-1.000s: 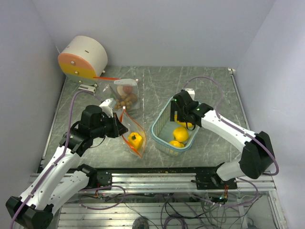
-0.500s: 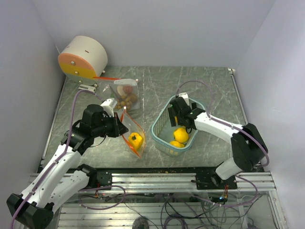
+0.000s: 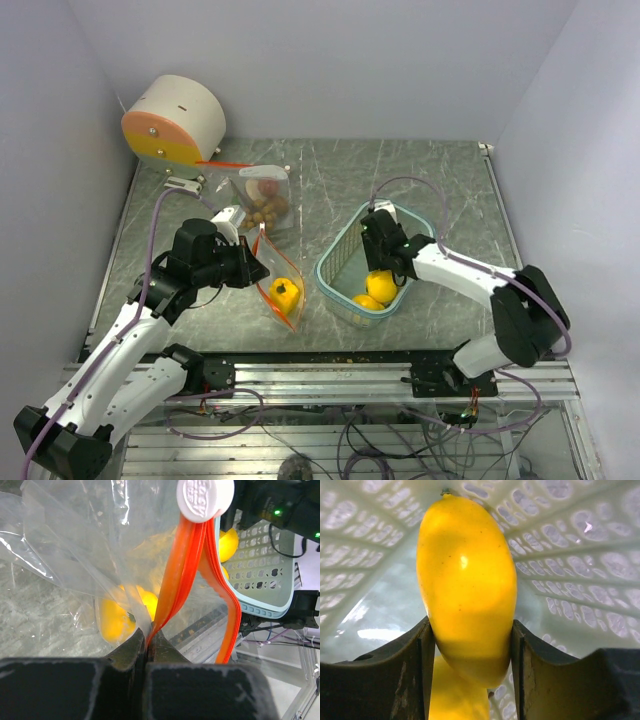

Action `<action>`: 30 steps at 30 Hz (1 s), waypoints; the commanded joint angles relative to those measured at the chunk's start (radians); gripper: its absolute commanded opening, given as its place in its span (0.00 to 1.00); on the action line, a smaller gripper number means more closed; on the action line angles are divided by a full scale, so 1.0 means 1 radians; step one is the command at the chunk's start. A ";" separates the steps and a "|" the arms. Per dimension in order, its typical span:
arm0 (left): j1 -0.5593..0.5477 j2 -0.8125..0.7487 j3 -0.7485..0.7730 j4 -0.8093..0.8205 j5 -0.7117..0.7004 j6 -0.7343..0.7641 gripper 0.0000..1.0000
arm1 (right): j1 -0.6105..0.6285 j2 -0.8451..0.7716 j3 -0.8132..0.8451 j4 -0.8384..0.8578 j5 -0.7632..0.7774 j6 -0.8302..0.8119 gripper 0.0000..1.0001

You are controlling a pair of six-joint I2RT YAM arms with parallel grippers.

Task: Place the food in the zip-top bag and seal the zipper
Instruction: Pick up the fake fruit from the bin, then place the fake fruit in the zipper food storage bag.

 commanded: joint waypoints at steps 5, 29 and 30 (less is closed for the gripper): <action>0.001 -0.003 0.013 0.022 0.004 -0.008 0.07 | -0.001 -0.286 -0.003 0.042 -0.089 0.030 0.05; 0.001 0.045 -0.005 0.086 0.023 -0.017 0.07 | 0.410 -0.375 0.020 0.558 -0.807 0.090 0.02; 0.001 0.046 -0.001 0.085 0.023 -0.015 0.07 | 0.415 -0.357 0.009 0.582 -0.803 0.106 0.02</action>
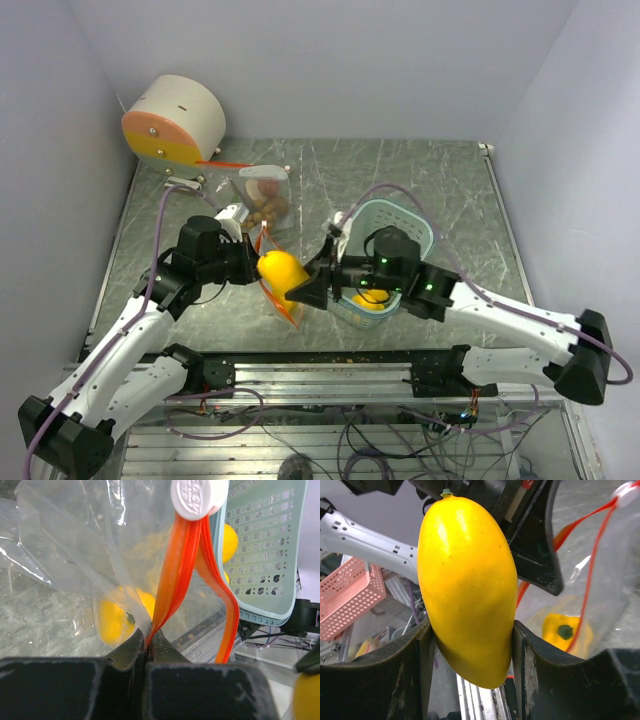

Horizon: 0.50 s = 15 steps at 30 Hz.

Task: Place the food in the zip-top bag and seal the zipper
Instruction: Place the fake fruit in the zipper food storage bag.

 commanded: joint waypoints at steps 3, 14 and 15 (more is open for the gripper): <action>0.001 0.003 0.019 0.031 0.020 0.000 0.07 | 0.038 0.094 -0.045 0.173 0.046 0.075 0.02; 0.002 -0.031 0.040 0.008 0.041 -0.007 0.07 | 0.042 0.245 -0.012 -0.049 0.450 0.124 0.00; 0.001 -0.038 0.041 -0.001 0.039 -0.007 0.07 | 0.042 0.255 -0.001 -0.084 0.500 0.130 0.00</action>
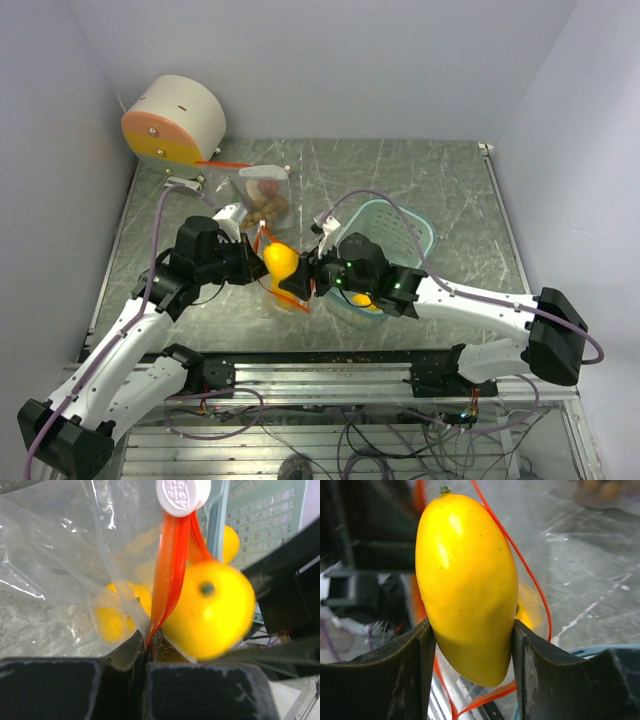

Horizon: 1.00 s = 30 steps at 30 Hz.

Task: Place the food in the zip-top bag and seal the zipper
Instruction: Place the fake fruit in the zipper food storage bag.

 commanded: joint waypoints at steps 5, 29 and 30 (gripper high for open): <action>-0.003 -0.051 0.053 -0.029 0.025 -0.002 0.07 | 0.009 0.094 0.088 -0.209 0.324 0.028 0.00; -0.003 0.070 0.176 0.050 0.091 0.012 0.07 | 0.196 0.152 0.224 -0.247 0.620 -0.158 0.05; -0.003 0.059 0.164 0.057 0.097 0.001 0.07 | 0.196 0.163 0.233 -0.232 0.652 -0.173 0.06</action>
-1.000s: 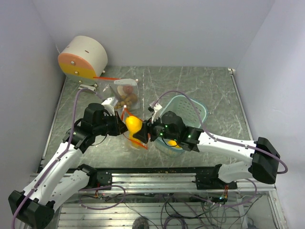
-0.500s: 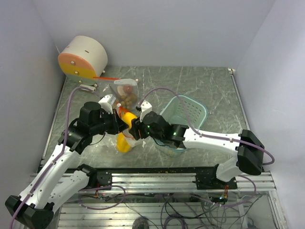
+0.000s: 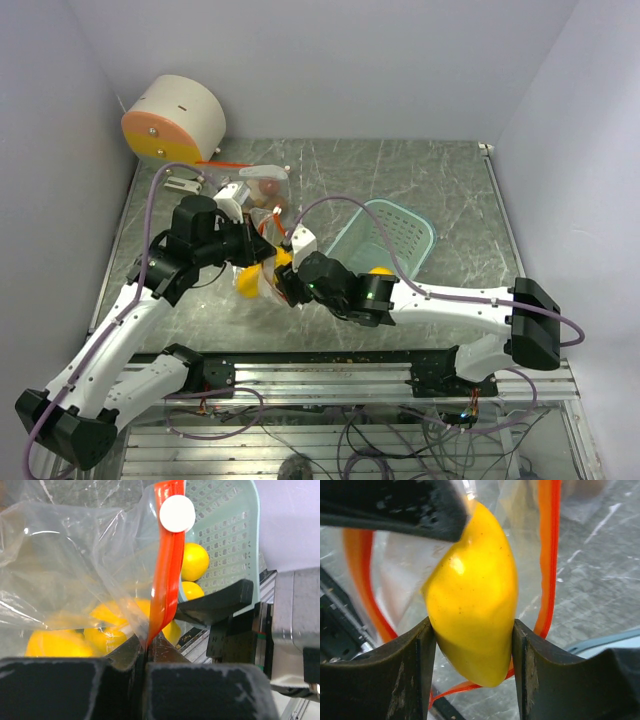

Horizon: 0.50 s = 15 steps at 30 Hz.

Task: Place the food in the zip-top bag and seal the zipper
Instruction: Place the fake fruit in the zipper food storage bag.

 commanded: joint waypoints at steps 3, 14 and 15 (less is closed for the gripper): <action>-0.003 -0.058 -0.039 0.089 0.071 -0.061 0.07 | -0.003 0.065 0.070 0.054 0.180 -0.069 0.11; -0.003 -0.111 -0.093 0.076 0.065 -0.079 0.07 | -0.005 -0.043 0.047 0.115 0.104 -0.089 0.99; -0.003 -0.115 -0.105 0.075 0.060 -0.079 0.07 | -0.005 -0.070 0.040 0.103 0.096 -0.091 1.00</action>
